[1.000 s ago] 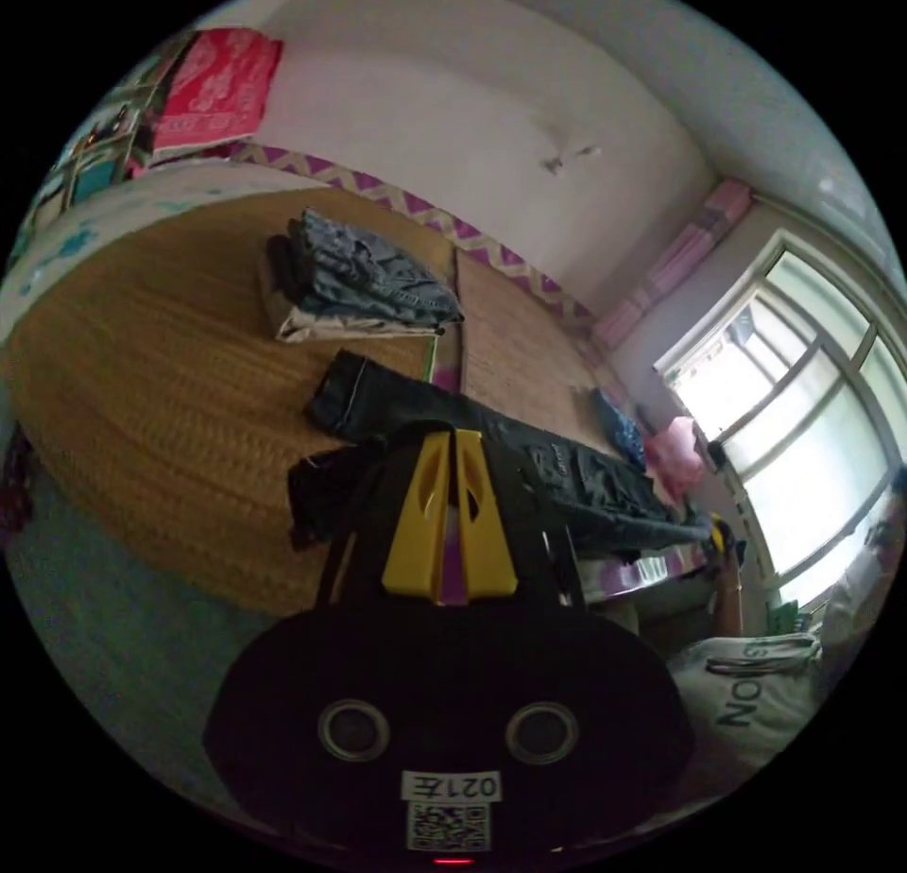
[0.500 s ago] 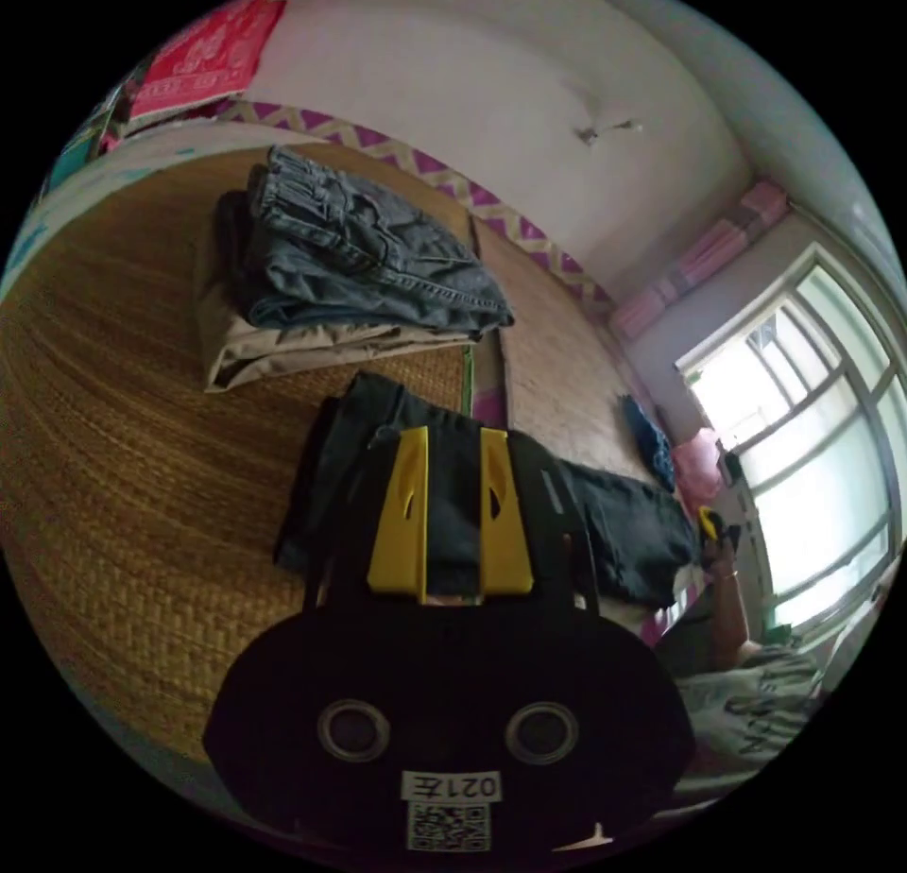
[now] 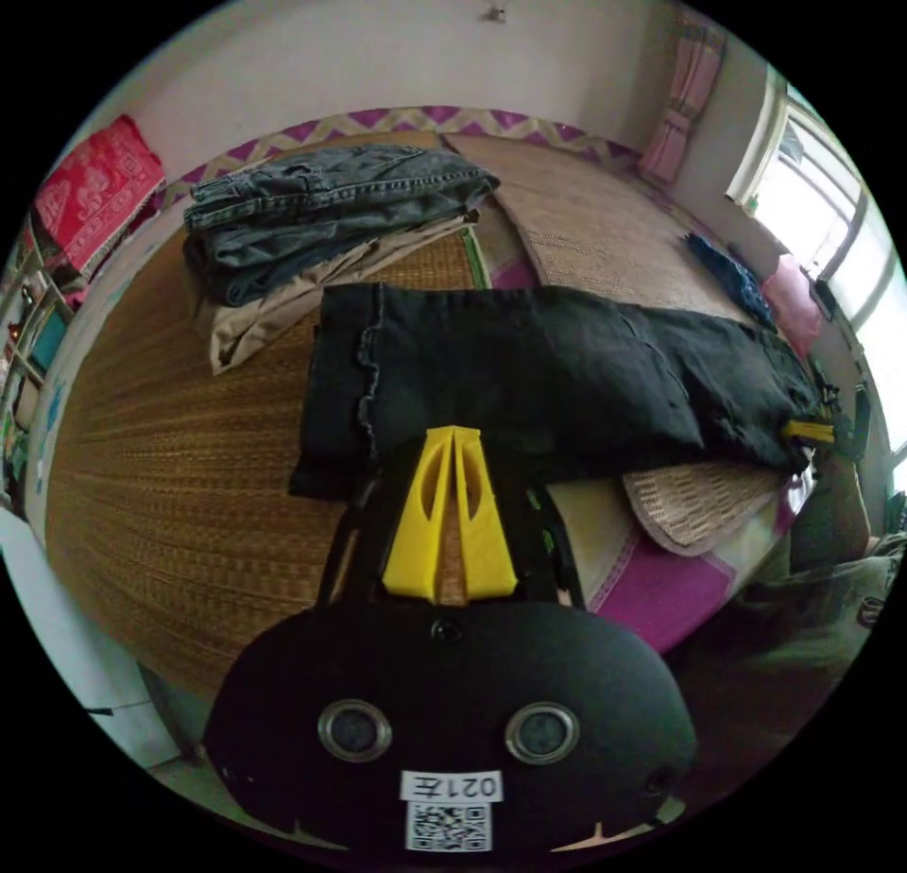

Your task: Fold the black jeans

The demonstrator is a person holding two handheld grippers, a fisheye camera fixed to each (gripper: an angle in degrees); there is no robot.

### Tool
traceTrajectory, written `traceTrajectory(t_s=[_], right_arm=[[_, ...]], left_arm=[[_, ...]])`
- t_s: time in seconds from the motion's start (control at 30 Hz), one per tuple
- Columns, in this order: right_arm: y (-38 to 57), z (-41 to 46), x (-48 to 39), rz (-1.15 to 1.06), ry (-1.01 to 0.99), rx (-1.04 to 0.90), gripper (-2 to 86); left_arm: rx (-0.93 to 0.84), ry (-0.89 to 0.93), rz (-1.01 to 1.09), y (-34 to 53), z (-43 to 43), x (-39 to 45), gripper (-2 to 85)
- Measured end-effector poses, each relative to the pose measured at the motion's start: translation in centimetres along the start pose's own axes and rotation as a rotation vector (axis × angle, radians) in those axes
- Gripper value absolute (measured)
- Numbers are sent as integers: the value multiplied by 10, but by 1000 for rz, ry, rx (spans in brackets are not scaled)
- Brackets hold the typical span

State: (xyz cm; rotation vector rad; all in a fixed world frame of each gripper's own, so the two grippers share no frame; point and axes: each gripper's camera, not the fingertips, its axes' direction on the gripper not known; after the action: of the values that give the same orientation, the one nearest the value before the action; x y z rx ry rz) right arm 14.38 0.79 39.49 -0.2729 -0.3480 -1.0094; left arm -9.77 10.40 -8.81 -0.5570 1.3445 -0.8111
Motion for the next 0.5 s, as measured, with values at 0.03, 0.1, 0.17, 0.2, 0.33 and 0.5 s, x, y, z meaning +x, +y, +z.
traceTrajectory(t_s=[0.03,0.1,0.17,0.2,0.33,0.5], right_arm=[[4,9,-10,-3,18,15,-6],[10,20,-17,26,3,39,-6],[18,30,-25,23,-1,67,-6],[21,37,-31,16,3,76,-5],[26,58,-57,-36,69,68,-5],[32,75,-66,-23,68,73,-6]], left_arm=[[-16,-29,5,1,0,-1,-7],[-41,-85,38,1,1,0,-8],[-45,-107,59,2,3,0,-8],[-45,-119,69,3,4,0,-7],[-38,-153,54,9,2,-8,15],[127,49,-298,44,-33,-63,72]])
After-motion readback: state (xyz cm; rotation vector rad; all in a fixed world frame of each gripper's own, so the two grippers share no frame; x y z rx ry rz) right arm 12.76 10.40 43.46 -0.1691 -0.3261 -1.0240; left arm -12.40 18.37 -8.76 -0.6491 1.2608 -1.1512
